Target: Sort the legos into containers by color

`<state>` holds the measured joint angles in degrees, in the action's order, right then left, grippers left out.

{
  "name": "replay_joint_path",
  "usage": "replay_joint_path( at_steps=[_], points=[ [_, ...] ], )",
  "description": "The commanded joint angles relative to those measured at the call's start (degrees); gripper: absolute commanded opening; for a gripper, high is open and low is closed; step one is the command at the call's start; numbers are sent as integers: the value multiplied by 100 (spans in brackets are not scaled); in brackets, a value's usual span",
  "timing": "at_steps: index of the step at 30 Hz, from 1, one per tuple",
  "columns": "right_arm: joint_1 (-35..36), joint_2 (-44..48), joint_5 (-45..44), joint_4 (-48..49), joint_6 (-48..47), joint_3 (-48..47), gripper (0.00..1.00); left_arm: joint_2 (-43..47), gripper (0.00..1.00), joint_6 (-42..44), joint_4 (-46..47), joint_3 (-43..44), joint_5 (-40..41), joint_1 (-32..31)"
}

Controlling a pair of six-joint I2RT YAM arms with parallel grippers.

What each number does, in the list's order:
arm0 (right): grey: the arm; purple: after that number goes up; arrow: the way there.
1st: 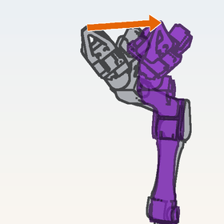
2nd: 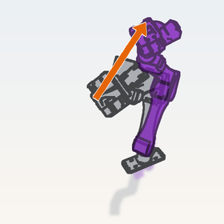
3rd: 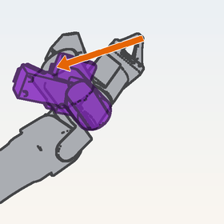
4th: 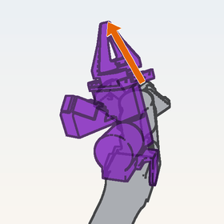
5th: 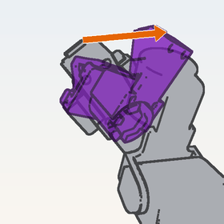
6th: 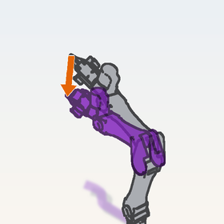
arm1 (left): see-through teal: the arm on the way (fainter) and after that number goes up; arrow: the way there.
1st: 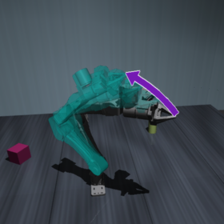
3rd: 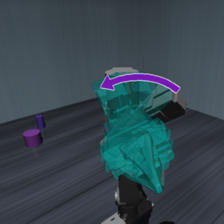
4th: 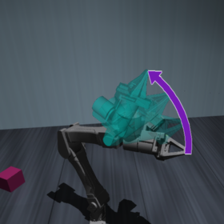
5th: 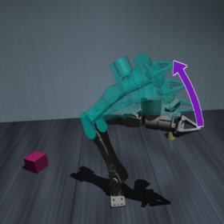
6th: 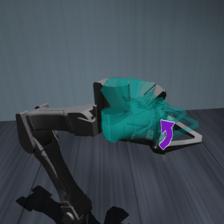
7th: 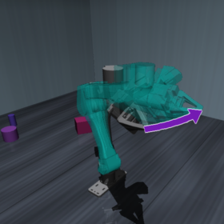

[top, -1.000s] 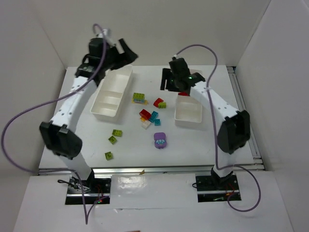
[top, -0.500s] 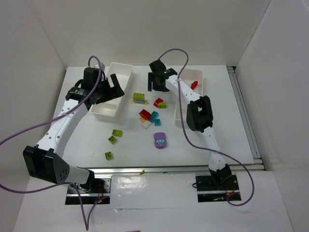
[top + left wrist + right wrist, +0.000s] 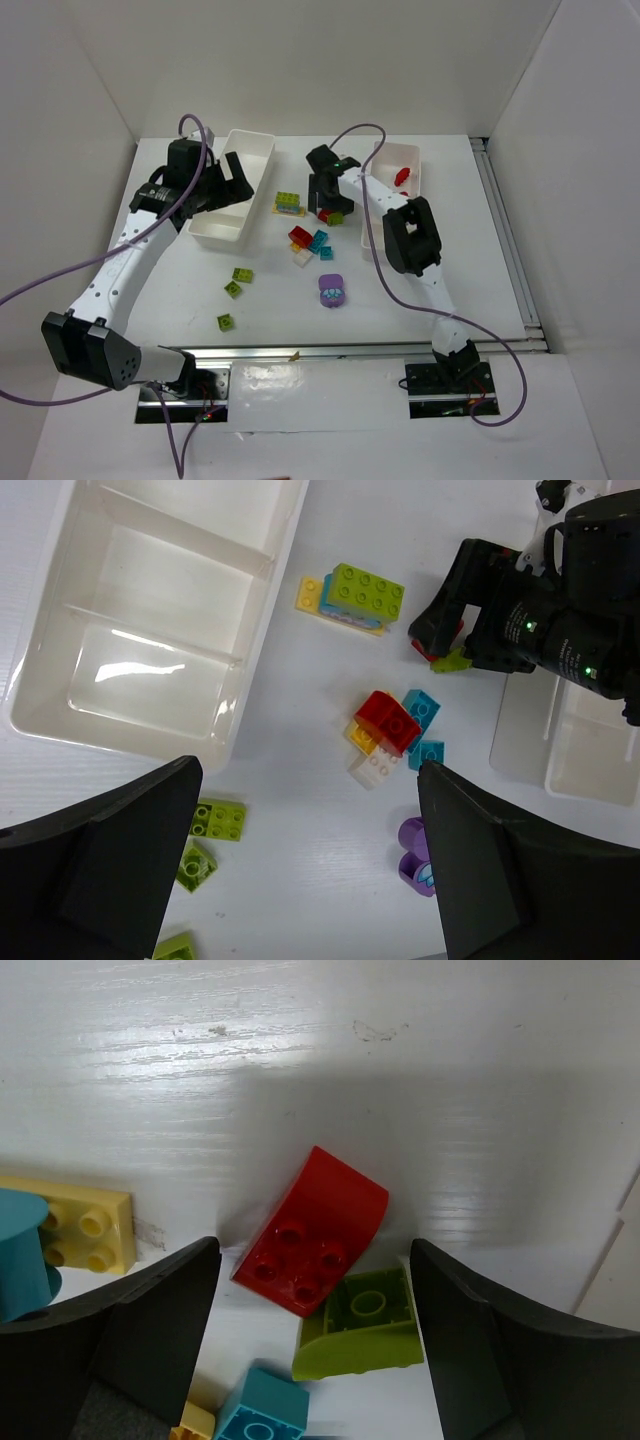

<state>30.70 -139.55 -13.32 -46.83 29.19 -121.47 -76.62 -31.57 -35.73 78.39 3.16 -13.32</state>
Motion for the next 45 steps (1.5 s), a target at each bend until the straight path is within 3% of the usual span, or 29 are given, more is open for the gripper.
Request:
replay_joint_path(
  at_steps=[1, 8, 17, 23, 29, 34, 39, 41, 45],
  points=[
    [-125, 252, 269, 209, 140, 1, 83, 200, 100, 125, 31, -34, 62, 14],
    [59, 138, 182, 209, -26, -114, 69, 253, 100, 125, 31, -87, 115, 14],
    [288, -214, -232, -11, -378, -677, 73, 200, 100, 178, 31, -87, 115, 14],
    [349, -90, -232, 165, -607, -570, 64, 147, 100, 178, 31, -34, 115, 14],
    [288, -231, -232, 165, -660, -658, 62, 95, 100, 230, 31, -34, 62, 14],
    [77, -503, 251, 236, -713, -914, 51, 95, 100, 283, 31, 18, 62, 14],
    [77, -503, 304, 183, -765, -932, 51, 95, 100, 283, -22, 18, 115, 14],
    [77, -451, 242, 235, -766, -931, 44, 42, 100, 283, -22, 18, 115, 14],
    [24, -250, 190, 359, -766, -1106, 44, 42, 100, 283, -22, 18, 115, 14]
  ],
)
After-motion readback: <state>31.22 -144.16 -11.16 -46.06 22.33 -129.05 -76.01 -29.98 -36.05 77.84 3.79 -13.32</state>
